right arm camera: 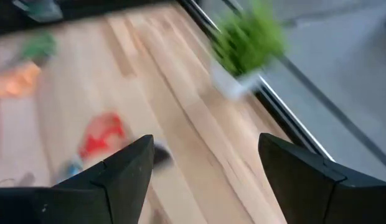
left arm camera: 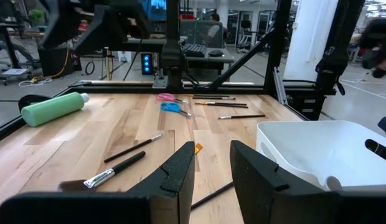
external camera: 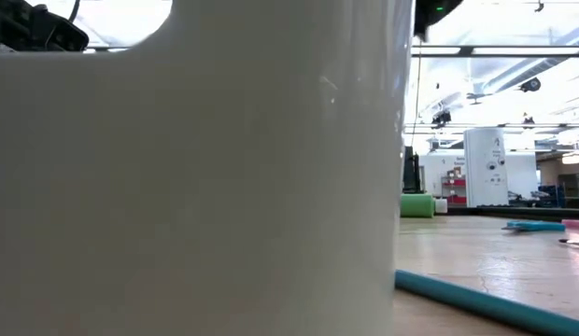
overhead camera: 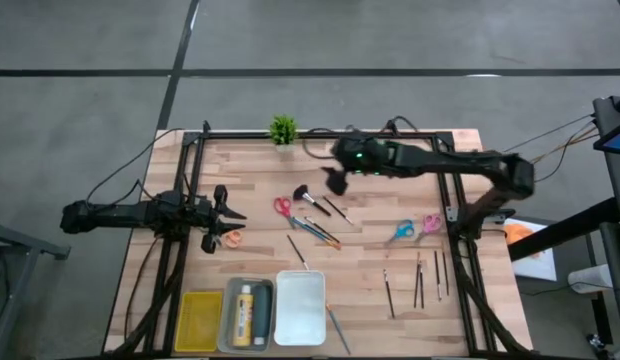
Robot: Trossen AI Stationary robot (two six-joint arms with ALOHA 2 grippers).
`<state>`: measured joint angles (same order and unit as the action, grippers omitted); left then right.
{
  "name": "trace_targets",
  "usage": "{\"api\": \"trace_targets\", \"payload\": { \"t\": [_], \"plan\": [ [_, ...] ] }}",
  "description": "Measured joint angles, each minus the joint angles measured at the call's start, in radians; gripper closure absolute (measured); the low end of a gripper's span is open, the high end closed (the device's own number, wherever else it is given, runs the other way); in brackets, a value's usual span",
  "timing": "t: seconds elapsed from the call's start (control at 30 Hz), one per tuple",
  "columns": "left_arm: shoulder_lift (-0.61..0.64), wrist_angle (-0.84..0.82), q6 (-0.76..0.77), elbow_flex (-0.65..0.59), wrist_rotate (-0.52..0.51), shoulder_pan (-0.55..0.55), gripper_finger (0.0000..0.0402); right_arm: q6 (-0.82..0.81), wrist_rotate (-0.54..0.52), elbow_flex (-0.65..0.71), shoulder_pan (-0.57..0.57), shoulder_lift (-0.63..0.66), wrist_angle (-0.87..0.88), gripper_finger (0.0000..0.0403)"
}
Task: Pick & Place Paint Supplies
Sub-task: Put the green paint bottle into the gray bin
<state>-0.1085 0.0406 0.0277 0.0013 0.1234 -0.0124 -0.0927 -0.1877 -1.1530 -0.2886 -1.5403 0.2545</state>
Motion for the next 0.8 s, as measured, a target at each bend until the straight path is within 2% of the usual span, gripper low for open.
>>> {"api": "trace_targets", "payload": {
  "t": [0.17,0.37,0.57,0.7,0.8],
  "plan": [
    [0.0,0.0,0.0,0.0,0.0,0.0,0.0297,-0.005,-0.006,0.125,-0.084,0.131,0.098,0.0116],
    [0.0,0.0,0.0,0.0,0.0,0.0,0.0297,0.046,-0.029,0.239,-0.229,0.214,0.106,0.0116],
    [0.0,0.0,0.0,0.0,0.0,0.0,0.0297,0.177,-0.024,0.265,-0.368,0.177,0.102,0.0116],
    [0.0,0.0,0.0,0.0,0.0,0.0,0.0297,0.286,0.029,0.25,-0.446,0.115,0.109,0.0116],
    [0.0,0.0,0.0,0.0,0.0,0.0,0.0297,0.294,0.039,0.224,-0.489,0.067,0.106,0.0116]
  ]
}}
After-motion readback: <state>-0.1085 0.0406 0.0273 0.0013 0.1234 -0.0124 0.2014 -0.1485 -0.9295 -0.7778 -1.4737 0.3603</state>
